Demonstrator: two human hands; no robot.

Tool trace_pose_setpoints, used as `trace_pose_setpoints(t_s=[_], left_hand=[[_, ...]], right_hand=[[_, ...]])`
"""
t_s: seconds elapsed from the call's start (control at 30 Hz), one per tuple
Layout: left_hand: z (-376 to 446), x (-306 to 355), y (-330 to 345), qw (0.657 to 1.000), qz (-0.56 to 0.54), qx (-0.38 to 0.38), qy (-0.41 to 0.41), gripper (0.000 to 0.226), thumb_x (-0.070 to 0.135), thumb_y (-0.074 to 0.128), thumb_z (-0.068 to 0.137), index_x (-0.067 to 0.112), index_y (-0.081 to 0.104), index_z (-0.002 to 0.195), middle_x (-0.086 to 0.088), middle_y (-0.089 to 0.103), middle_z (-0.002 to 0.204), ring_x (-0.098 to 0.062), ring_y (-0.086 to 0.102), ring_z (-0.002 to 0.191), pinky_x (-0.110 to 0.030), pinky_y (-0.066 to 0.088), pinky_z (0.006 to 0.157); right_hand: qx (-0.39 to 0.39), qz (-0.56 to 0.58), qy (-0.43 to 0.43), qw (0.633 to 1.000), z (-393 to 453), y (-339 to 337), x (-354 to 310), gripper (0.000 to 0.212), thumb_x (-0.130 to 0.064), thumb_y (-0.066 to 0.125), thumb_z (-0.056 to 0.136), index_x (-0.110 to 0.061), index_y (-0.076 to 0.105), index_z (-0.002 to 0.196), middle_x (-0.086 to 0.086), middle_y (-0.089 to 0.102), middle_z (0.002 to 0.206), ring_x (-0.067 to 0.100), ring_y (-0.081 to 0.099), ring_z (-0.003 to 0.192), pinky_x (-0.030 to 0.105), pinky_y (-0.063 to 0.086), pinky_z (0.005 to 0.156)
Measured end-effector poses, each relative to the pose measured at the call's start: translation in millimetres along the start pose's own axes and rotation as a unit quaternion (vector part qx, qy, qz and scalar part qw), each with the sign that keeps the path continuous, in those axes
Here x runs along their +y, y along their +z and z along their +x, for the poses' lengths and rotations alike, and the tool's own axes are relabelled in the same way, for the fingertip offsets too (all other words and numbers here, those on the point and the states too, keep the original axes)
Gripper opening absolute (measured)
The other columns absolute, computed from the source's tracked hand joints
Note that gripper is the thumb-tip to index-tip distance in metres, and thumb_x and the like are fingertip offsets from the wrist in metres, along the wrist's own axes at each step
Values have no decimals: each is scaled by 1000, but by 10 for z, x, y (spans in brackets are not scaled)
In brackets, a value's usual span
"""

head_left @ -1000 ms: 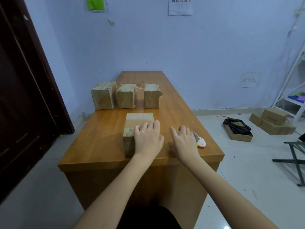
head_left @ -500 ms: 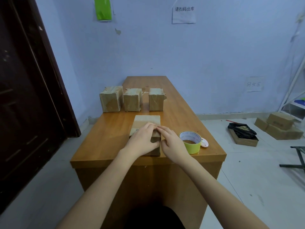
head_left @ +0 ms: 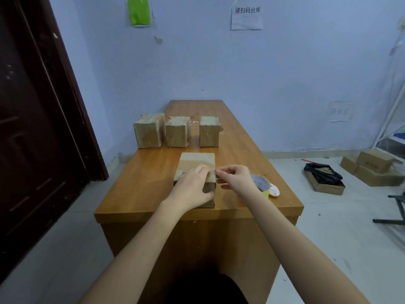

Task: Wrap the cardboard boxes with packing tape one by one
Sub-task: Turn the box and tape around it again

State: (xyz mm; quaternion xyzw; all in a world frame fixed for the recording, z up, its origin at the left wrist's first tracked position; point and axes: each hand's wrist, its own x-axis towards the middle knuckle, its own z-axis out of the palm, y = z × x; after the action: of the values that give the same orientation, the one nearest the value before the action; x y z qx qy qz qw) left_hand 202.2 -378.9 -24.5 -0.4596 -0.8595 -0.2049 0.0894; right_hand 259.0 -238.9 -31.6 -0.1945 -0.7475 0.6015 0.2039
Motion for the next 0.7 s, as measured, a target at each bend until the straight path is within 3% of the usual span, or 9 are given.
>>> trace_pose_setpoints(t_s=[0.3,0.47,0.57,0.63,0.7], left_hand=[[-8,-50,61,1000,1,27,8,58,38,62,84,20,41,136,4,44,138,-12,41,124,-27,39,100],[-22,-36,83,999,16,35,11,61,40,62,84,19,39,137,4,44,138,-12,42,124,-28,38,100],[-14,-23,93,999,22,29,4,67,42,62,82,18,36,139,2,42,140,-14,40,126,-31,36,103],[-8,-16,98,999,29,24,-4,70,45,62,81,17,35,140,2,40,142,-15,38,128,-33,35,105],[-12,-3,104,999,32,26,-9,71,47,61,81,17,35,140,1,39,142,-15,37,129,-33,35,105]], right_hand=[[29,-15,-7,999,69,60,6,8,-7,59,92,-9,59,85,6,62,78,12,60,67,17,54,51],[48,-2,32,998,50,167,102,11,-15,56,95,-6,50,91,8,58,84,11,54,67,20,52,48],[63,-54,37,996,49,292,131,14,-21,47,99,-12,44,89,5,52,85,14,48,68,30,49,63],[72,-88,47,992,46,337,159,16,-25,44,100,-11,42,93,9,47,99,17,47,74,37,47,75],[67,-61,77,993,32,344,201,19,-28,46,99,-11,42,91,11,44,105,19,48,77,36,48,73]])
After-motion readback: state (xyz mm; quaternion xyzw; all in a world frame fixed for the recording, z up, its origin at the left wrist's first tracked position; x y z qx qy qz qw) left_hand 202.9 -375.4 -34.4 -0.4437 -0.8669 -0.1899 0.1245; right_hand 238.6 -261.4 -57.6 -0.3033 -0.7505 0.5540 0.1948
